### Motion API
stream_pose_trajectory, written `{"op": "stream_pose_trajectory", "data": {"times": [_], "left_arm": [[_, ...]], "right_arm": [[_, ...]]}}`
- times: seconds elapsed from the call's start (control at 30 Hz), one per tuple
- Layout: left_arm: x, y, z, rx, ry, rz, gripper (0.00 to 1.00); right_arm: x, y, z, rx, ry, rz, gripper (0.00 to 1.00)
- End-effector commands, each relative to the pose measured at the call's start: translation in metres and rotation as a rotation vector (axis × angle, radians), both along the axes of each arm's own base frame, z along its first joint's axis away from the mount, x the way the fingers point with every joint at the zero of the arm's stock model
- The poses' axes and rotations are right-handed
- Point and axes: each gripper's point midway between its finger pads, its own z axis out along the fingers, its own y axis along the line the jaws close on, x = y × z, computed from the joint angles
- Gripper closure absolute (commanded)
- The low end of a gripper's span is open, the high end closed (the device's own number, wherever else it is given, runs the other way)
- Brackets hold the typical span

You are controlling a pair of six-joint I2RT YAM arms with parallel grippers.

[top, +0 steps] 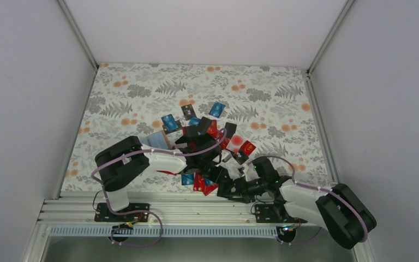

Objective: Put the credit cards into the card holder

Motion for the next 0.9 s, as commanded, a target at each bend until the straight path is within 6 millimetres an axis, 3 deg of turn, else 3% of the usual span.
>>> {"op": "stream_pose_trajectory", "data": {"times": [0.0,0.2,0.47,0.53,0.7,0.87], "left_arm": [[-0.016,0.026,-0.033,0.118,0.067,0.011,0.54],[-0.016,0.026,-0.033,0.115,0.069,0.016,0.55],[-0.015,0.025,-0.024,0.093,0.065,0.025,0.55],[-0.012,0.023,-0.018,0.083,0.053,0.031,0.55],[0.011,0.024,0.022,0.056,-0.029,0.099,0.54],[0.05,0.046,0.079,0.029,-0.143,0.217,0.52]], "right_arm": [[0.003,-0.016,-0.031,-0.119,-0.014,-0.084,0.52],[0.011,-0.014,-0.029,-0.13,-0.043,-0.09,0.67],[0.021,-0.013,-0.021,-0.138,-0.085,-0.104,0.95],[0.023,-0.012,-0.019,-0.141,-0.089,-0.104,0.96],[0.039,-0.005,0.004,-0.129,-0.152,-0.102,0.96],[0.061,0.005,0.038,-0.108,-0.236,-0.078,0.96]]}}
